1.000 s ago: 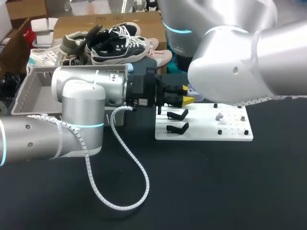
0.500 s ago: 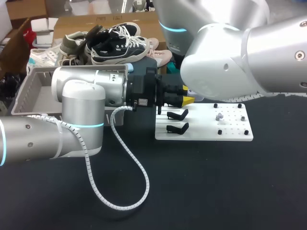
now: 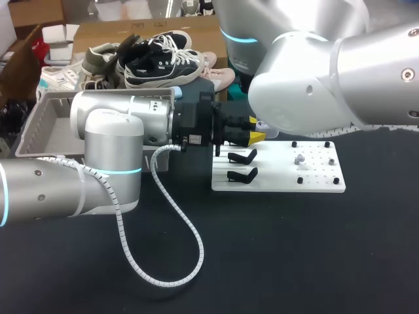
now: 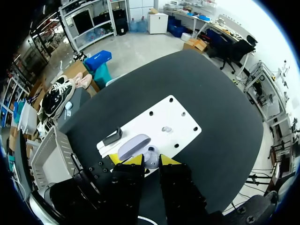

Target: Pick up each earbud case from the left stands, insert the matching earbuds, close the lid, and place the case in the box.

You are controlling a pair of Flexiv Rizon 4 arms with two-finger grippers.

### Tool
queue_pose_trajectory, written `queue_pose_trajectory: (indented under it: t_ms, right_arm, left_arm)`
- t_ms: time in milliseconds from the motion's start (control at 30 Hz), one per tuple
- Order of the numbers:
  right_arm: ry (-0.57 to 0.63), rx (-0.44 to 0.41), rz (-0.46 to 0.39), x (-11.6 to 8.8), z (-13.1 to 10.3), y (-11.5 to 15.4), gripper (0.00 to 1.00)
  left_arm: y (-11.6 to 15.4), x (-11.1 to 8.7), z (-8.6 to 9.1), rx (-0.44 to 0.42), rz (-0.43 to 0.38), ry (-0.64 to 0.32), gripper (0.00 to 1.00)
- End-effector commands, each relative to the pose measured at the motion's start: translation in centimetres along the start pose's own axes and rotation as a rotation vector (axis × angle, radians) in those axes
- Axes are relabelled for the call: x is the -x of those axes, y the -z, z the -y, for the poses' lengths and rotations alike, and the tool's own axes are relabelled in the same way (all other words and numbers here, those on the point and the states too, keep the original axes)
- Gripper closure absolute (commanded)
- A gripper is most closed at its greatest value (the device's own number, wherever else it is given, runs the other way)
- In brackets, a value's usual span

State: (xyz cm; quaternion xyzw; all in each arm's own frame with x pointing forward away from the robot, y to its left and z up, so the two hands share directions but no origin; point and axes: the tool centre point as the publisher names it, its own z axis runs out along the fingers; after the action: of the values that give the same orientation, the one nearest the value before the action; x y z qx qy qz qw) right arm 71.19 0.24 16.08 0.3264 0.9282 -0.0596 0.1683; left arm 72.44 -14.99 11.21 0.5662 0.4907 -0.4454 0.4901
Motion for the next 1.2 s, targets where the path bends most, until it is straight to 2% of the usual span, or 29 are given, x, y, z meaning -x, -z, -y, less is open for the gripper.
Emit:
queue_pose_trajectory:
  t_ms: [33, 1133, 1200]
  right_arm:
    - [-0.002, -0.001, 0.000, 0.1, 0.0, -0.1, 1.00]
    - [0.014, 0.015, -0.020, -0.1, -0.3, -1.2, 1.00]
    - [0.015, 0.020, -0.022, -0.2, -0.2, -1.1, 0.74]
  left_arm:
    - [0.0, -0.1, 0.1, 0.002, 0.003, -0.002, 1.00]
    - [0.0, -0.1, 0.1, 0.002, 0.003, -0.002, 1.00]
    - [0.0, -0.1, 0.1, 0.002, 0.003, -0.002, 1.00]
